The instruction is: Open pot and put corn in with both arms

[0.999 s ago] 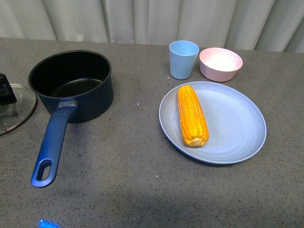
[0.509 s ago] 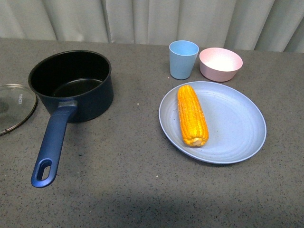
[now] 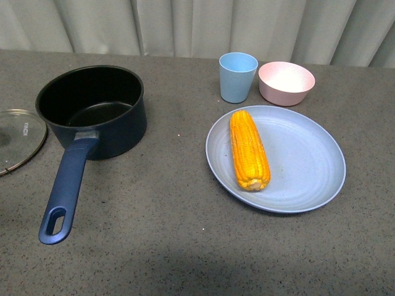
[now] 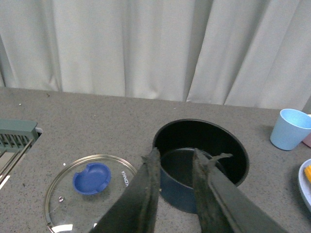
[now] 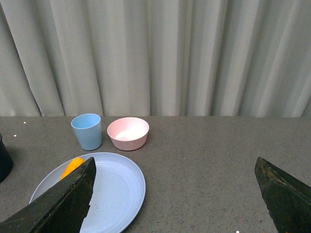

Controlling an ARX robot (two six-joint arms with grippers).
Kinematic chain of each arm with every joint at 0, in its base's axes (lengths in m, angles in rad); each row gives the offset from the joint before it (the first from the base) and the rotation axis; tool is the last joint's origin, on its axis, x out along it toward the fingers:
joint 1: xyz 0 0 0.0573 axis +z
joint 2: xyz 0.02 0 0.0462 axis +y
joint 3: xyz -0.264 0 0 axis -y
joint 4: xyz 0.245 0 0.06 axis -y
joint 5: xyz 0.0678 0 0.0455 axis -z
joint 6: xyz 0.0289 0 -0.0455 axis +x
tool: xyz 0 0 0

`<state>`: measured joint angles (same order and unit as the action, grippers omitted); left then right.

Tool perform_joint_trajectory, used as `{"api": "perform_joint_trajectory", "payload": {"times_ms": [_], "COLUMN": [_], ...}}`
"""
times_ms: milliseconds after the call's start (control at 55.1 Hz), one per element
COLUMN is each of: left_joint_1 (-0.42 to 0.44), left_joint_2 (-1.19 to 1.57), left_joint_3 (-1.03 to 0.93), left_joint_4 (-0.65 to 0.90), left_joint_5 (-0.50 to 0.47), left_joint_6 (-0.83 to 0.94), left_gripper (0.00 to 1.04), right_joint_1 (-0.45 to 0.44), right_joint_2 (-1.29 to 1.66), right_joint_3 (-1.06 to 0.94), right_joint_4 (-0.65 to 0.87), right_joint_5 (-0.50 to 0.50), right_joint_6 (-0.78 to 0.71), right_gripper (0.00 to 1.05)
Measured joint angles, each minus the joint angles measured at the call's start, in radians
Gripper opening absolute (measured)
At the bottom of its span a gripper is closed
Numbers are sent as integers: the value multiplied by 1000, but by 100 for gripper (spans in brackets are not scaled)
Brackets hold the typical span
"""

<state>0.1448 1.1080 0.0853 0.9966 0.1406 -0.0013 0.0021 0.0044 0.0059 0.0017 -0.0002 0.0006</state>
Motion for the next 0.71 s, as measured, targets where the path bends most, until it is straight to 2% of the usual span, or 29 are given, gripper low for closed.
{"api": "perform_joint_trajectory", "payload": {"times_ms": [109,272,363,708], "left_joint_1": [-21,-50,-118,-142], "left_joint_2": [-101,-222,-311,-543], "left_joint_3": [-21,-49,-62,-65], "left_joint_4": [-64,-163,-235,-439], "left_joint_5": [-21,-49,-134,-141], "left_joint_6": [0,-2,-2,-2], "left_gripper": [4,4,4,4], "right_joint_1": [0,0,0,0], "right_joint_2": [0,0,0,0], "right_joint_3": [0,0,0,0], "right_joint_4": [0,0,0,0], "right_joint_5": [-2,-1,-1,-1], "right_joint_6": [0,0,0,0], "right_gripper": [96,96,96,96]}}
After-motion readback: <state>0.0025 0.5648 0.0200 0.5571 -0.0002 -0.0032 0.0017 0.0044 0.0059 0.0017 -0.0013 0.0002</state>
